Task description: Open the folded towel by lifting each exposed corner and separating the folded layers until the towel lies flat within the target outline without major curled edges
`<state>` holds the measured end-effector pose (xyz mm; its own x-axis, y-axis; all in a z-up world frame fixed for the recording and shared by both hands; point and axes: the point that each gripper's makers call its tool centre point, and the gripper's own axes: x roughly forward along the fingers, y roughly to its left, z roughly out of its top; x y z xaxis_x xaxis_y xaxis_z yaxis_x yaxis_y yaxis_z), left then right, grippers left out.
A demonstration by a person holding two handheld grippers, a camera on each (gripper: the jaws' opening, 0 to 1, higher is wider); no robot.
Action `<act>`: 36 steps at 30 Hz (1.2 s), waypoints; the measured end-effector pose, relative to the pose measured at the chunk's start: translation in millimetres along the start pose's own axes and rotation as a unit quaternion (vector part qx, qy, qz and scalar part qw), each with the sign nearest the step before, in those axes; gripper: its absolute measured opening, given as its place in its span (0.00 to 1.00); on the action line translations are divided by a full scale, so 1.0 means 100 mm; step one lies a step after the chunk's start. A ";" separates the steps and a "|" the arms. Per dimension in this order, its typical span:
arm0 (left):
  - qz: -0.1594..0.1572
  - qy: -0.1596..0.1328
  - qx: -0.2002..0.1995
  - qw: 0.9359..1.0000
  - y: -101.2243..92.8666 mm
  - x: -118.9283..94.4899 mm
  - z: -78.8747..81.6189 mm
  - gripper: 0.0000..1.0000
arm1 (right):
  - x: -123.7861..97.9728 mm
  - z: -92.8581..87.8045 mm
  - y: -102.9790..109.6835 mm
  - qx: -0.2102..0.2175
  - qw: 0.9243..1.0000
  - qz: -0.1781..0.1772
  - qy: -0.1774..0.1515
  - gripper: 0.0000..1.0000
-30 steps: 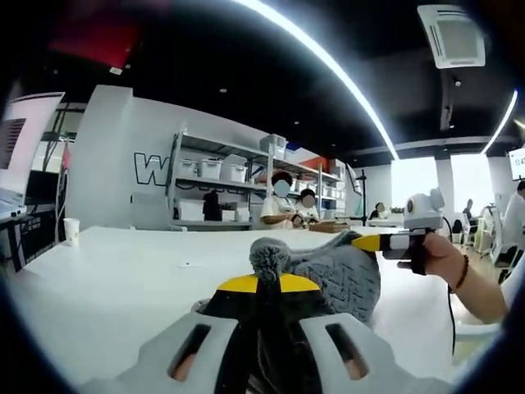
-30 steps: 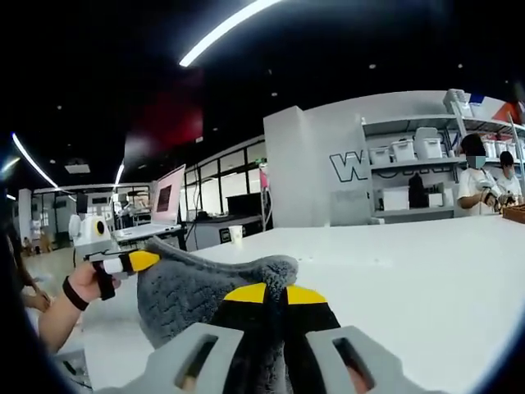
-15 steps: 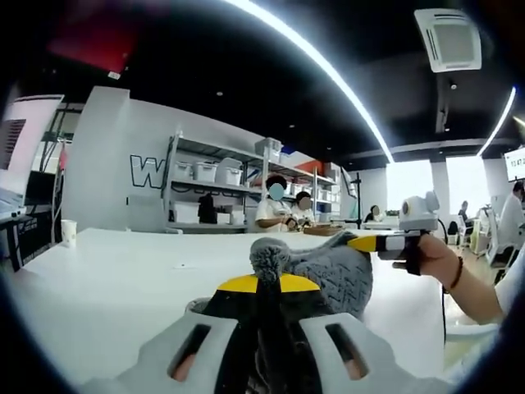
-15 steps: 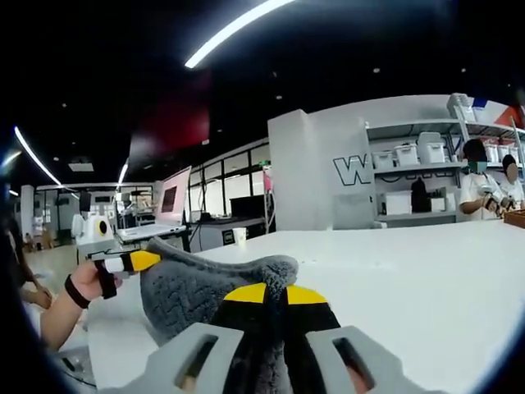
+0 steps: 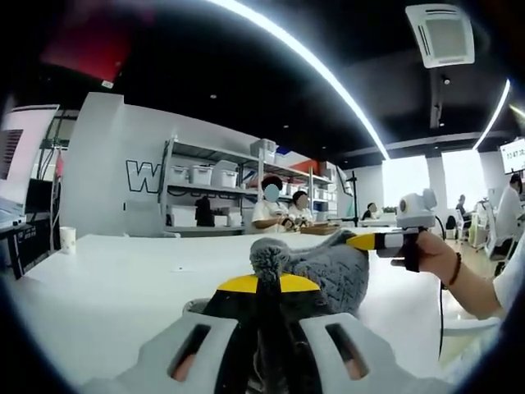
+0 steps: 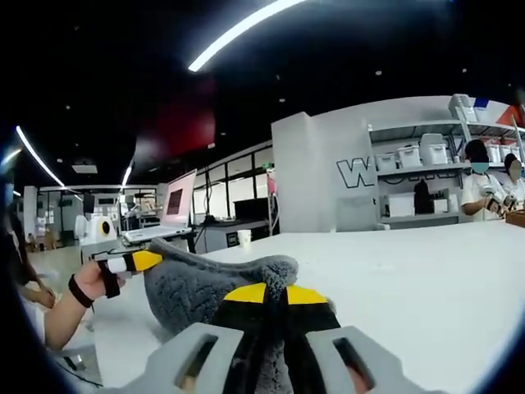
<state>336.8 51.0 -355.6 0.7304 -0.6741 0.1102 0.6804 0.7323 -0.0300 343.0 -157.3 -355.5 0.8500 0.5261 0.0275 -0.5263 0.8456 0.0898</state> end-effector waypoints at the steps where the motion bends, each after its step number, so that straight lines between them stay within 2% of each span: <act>1: -0.001 0.000 0.001 1.000 -0.01 -0.01 0.00 0.04 | -0.01 0.00 0.01 0.000 1.000 0.000 0.000 0.00; 9: -0.004 -0.002 0.006 1.000 -0.07 -0.06 0.02 0.04 | -0.07 -0.01 0.05 -0.001 1.000 0.003 -0.004 0.00; 17: -0.009 0.001 0.010 1.000 -0.13 -0.11 -0.03 0.04 | -0.16 -0.04 0.06 0.000 1.000 0.008 -0.004 0.00; 36: -0.022 -0.002 0.020 1.000 -0.23 -0.20 -0.05 0.04 | -0.32 -0.11 0.14 -0.004 1.000 0.015 -0.006 0.00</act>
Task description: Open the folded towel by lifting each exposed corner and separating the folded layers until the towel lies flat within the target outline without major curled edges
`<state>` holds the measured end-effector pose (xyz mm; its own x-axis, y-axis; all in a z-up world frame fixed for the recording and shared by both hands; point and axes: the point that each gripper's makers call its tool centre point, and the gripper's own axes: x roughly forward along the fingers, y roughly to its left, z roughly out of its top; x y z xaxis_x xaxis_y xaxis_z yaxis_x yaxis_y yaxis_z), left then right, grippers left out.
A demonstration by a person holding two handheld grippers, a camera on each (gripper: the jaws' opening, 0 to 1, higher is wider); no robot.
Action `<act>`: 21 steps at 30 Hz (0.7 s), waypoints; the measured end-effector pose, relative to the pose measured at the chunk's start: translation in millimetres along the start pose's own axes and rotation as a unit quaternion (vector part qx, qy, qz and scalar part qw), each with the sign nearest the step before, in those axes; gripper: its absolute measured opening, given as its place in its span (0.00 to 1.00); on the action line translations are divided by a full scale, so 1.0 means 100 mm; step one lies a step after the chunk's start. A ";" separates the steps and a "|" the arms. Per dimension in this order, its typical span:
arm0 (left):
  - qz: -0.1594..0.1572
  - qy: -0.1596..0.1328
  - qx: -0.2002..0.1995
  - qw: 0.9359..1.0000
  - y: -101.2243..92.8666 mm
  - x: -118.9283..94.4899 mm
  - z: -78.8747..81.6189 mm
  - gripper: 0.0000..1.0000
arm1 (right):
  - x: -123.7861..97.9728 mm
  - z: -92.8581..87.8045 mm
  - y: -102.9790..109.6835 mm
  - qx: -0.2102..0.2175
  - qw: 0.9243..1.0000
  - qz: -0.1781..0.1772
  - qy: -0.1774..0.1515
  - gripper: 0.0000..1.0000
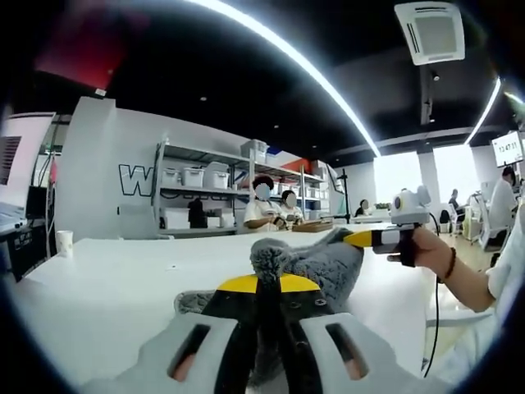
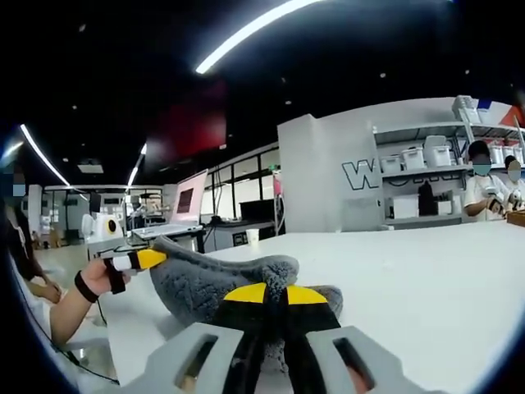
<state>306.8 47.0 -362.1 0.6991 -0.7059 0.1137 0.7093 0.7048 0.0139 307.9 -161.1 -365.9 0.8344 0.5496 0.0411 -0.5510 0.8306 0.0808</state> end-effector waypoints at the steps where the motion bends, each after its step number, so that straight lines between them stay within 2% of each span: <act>1: -0.002 -0.001 0.003 1.000 -0.01 0.00 0.00 0.05 | 0.00 0.00 0.00 -0.002 1.000 -0.001 0.001 0.00; 21: -0.017 0.005 0.002 1.000 -0.12 -0.13 -0.09 0.05 | -0.14 -0.07 0.11 -0.022 1.000 0.005 0.006 0.00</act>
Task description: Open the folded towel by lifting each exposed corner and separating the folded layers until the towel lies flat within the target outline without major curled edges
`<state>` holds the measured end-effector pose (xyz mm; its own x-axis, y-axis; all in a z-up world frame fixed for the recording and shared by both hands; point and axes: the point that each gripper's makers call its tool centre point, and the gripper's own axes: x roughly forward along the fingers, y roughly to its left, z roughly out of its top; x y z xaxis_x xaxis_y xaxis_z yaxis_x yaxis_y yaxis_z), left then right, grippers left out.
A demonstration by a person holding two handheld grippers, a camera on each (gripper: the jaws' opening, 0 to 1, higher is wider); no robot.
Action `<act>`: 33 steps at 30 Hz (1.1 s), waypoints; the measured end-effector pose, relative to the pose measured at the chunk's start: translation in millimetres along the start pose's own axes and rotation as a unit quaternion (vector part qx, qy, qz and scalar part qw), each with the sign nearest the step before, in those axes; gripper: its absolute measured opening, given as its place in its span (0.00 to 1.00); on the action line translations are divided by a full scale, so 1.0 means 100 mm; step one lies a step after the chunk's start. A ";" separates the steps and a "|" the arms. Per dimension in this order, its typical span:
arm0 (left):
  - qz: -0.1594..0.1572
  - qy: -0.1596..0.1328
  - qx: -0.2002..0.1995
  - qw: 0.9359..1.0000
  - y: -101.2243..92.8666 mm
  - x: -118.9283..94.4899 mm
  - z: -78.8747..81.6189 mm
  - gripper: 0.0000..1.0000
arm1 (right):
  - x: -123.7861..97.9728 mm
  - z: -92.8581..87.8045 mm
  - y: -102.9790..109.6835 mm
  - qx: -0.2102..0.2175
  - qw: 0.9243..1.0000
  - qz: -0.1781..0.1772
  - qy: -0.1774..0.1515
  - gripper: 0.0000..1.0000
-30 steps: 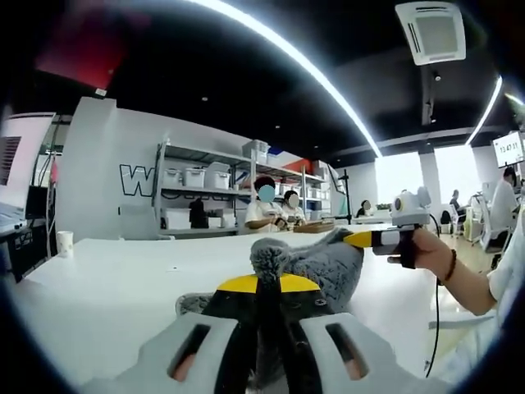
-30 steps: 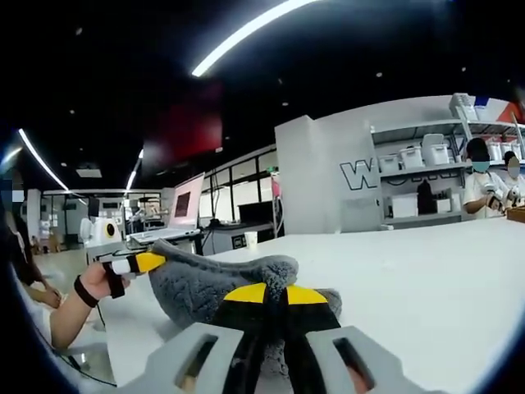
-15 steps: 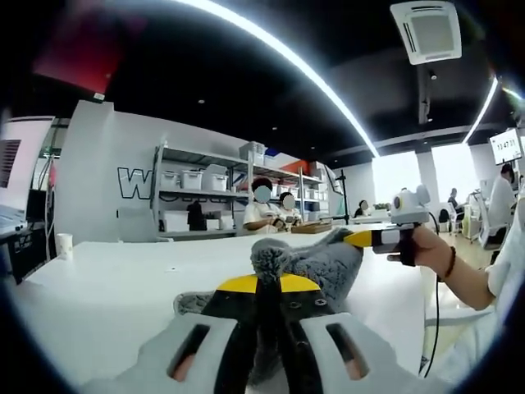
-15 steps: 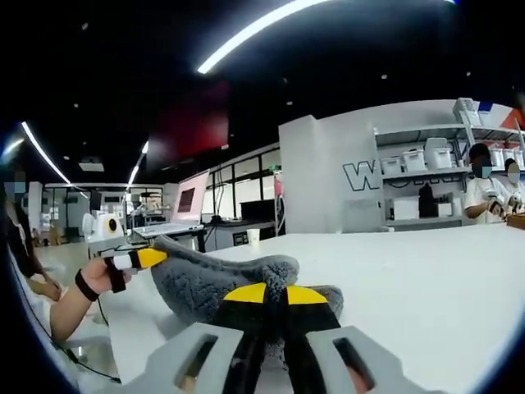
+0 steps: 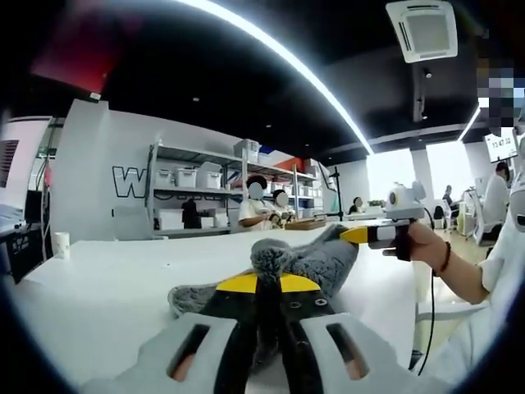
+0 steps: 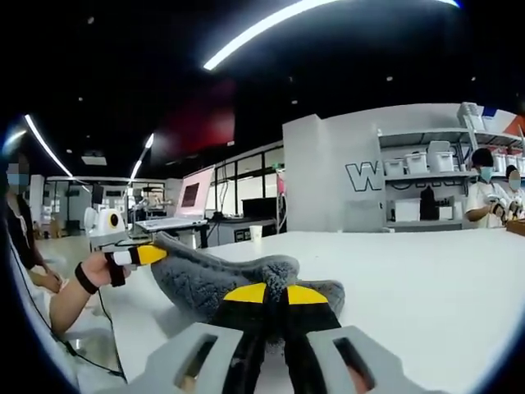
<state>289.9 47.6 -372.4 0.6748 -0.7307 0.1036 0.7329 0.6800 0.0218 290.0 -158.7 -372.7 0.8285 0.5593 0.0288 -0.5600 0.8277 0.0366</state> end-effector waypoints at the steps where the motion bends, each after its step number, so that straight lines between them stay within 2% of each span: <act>1: 0.000 0.001 0.000 1.000 0.00 0.00 -0.01 0.05 | -0.01 -0.01 0.00 -0.001 1.000 0.000 0.001 0.00; 33: -0.027 0.010 -0.004 1.000 -0.27 -0.21 -0.15 0.05 | -0.23 -0.18 0.12 0.011 1.000 0.021 0.007 0.00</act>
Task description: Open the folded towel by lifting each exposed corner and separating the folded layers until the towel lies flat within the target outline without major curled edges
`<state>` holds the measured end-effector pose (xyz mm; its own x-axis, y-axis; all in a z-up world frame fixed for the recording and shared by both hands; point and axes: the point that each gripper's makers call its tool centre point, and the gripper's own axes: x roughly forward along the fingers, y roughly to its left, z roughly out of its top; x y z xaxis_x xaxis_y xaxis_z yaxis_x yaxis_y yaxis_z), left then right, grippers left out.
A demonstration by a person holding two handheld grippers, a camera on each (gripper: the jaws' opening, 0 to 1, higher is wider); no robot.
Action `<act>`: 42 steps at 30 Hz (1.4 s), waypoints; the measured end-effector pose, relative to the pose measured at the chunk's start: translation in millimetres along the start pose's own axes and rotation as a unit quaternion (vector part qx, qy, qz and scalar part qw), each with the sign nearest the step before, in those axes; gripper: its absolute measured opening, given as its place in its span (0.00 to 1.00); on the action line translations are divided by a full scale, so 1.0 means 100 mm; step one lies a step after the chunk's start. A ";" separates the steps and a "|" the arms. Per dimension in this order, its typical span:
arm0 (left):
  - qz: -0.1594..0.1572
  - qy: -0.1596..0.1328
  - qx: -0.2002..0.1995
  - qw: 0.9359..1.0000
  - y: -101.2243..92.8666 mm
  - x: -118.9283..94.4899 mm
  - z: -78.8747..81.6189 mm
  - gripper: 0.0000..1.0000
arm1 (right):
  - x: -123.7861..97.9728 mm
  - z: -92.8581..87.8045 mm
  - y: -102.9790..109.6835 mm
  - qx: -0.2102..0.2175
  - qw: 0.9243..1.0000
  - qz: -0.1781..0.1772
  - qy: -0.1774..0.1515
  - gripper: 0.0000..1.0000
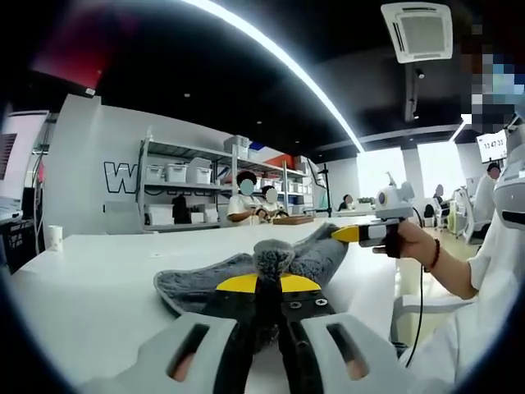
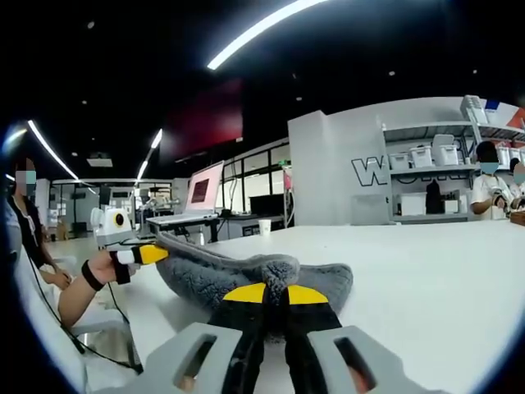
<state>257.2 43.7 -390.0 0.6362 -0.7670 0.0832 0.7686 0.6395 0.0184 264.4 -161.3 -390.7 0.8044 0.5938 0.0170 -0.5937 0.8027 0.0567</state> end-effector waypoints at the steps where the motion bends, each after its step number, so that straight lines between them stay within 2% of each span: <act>1: -0.001 0.000 -0.001 1.000 0.00 0.00 0.00 0.05 | 0.00 0.00 0.00 0.001 1.000 0.001 0.000 0.00; 8: -0.003 0.005 0.006 1.000 -0.04 -0.03 -0.03 0.05 | -0.04 -0.05 0.02 0.010 1.000 0.012 -0.001 0.00; 22: -0.011 0.011 -0.003 1.000 -0.10 -0.10 -0.10 0.06 | -0.16 -0.10 0.11 -0.001 0.999 0.037 -0.006 0.00; 29: -0.023 0.017 0.001 1.000 -0.16 -0.15 -0.13 0.07 | -0.21 -0.13 0.18 -0.021 0.998 0.057 0.000 0.01; 42: -0.037 0.025 0.009 0.999 -0.23 -0.24 -0.14 0.09 | -0.34 -0.06 0.33 -0.069 0.994 0.079 0.008 0.04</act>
<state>225.1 46.5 -406.8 0.5812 -0.8132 0.0312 0.8122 0.5820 0.0398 216.7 -154.6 -395.7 0.7008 0.7133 -0.0008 -0.7109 0.6983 -0.0834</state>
